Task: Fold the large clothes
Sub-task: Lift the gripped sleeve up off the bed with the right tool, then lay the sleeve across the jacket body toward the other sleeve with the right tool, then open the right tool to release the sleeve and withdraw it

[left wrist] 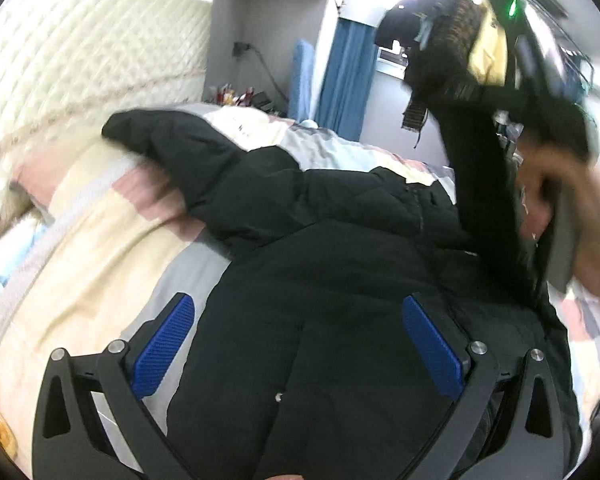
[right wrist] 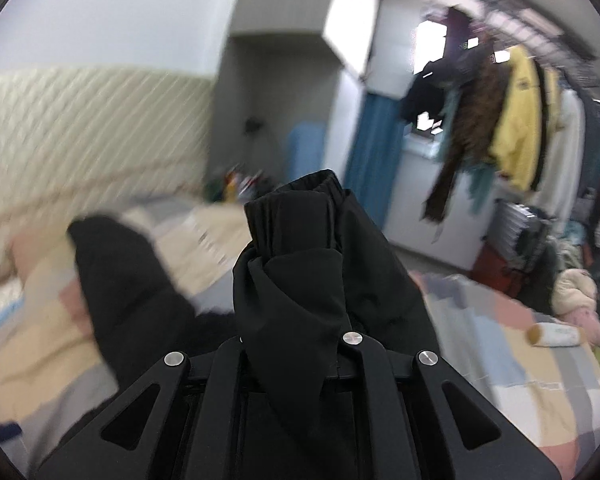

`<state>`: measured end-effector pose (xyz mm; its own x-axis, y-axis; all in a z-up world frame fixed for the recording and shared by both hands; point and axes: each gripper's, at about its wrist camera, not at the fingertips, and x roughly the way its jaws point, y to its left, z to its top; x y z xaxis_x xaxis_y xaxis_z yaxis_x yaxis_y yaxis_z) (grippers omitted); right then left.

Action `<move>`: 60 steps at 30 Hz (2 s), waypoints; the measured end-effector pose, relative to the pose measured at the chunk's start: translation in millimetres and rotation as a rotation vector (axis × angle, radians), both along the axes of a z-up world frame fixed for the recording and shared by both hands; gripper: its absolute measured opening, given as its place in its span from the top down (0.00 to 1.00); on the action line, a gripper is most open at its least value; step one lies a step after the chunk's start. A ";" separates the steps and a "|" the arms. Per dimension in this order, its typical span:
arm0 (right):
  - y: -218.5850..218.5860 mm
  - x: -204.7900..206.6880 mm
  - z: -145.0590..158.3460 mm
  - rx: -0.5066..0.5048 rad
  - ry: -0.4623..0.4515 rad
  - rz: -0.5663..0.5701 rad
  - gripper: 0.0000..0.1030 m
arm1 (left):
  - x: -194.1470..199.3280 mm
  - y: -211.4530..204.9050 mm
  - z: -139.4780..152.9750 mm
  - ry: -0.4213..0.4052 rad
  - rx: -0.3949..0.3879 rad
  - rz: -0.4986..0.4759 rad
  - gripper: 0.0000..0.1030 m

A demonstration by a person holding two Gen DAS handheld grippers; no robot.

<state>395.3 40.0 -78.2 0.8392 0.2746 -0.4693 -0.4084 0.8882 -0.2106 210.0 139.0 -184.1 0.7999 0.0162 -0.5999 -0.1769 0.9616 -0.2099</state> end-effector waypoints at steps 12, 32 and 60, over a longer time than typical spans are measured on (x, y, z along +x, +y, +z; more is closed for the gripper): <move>45.5 14.9 -161.9 -0.101 0.241 0.063 0.92 | 15.8 22.7 -27.4 0.067 -0.048 0.058 0.00; 8.0 -39.8 -129.7 -0.074 0.314 0.156 0.32 | 19.2 9.7 -30.5 0.086 -0.032 0.014 0.00; -294.7 -68.1 -148.3 0.128 0.241 -0.333 0.31 | 18.9 -59.0 -29.7 0.050 0.020 -0.101 0.00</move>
